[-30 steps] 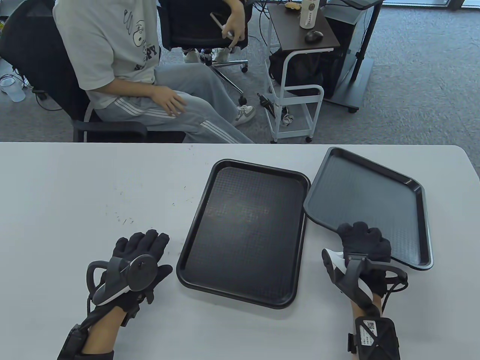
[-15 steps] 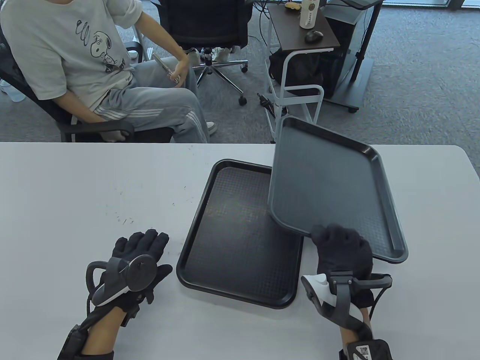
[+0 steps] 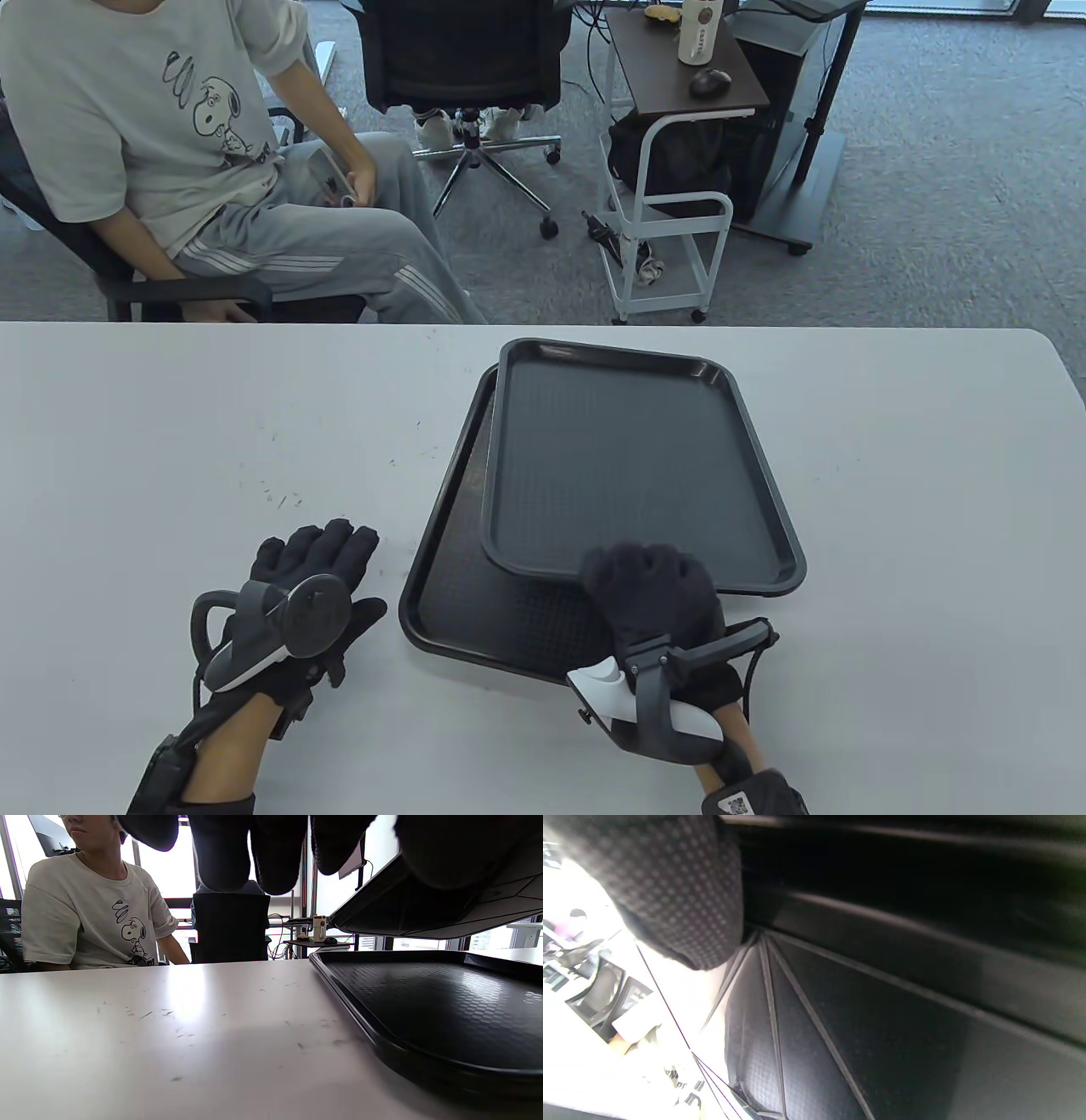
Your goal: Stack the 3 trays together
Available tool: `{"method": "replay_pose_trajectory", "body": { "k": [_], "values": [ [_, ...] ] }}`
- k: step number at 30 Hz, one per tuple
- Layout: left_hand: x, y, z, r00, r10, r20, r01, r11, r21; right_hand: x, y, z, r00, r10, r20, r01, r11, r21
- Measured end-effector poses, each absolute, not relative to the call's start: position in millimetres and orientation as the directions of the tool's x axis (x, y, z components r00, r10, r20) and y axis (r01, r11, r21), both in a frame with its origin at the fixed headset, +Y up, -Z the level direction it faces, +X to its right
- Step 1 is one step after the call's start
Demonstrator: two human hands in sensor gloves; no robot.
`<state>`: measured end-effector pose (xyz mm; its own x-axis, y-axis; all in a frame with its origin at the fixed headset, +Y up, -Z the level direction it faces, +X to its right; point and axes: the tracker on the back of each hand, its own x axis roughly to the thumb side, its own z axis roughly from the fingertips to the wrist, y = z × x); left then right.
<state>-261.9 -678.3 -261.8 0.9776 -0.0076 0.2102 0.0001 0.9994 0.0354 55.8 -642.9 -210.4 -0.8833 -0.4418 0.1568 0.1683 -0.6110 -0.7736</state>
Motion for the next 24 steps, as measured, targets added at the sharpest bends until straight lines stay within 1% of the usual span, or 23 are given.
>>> {"method": "replay_pose_trajectory", "body": {
  "k": [6, 8, 11, 13, 19, 24],
  "values": [
    [-261.8, -679.0, -262.4, 0.978, -0.011, 0.207, 0.007, 1.0, 0.021, 40.6, -655.3, -209.4, -0.852, -0.484, 0.197, 0.187, -0.634, -0.75],
    [-261.7, -679.1, -262.7, 0.978, -0.013, 0.206, 0.01, 1.0, 0.015, 34.4, -659.7, -208.8, -0.822, -0.536, 0.192, 0.222, -0.612, -0.759],
    [-262.1, -679.4, -262.6, 0.979, -0.008, 0.202, 0.008, 1.0, 0.004, 21.5, -668.3, -209.2, -0.807, -0.549, 0.218, 0.234, -0.636, -0.735],
    [-262.5, -679.6, -262.8, 0.98, -0.007, 0.199, 0.008, 1.0, -0.005, 14.7, -671.8, -208.4, -0.786, -0.577, 0.222, 0.253, -0.627, -0.736],
    [-263.7, -679.8, -263.6, 0.981, -0.001, 0.192, 0.005, 1.0, -0.023, -5.4, -684.0, -206.3, -0.77, -0.57, 0.287, 0.258, -0.689, -0.677],
    [-265.1, -679.7, -264.0, 0.982, 0.006, 0.188, 0.001, 0.999, -0.035, -17.9, -694.8, -204.0, -0.768, -0.523, 0.371, 0.254, -0.779, -0.573]
  ]
}}
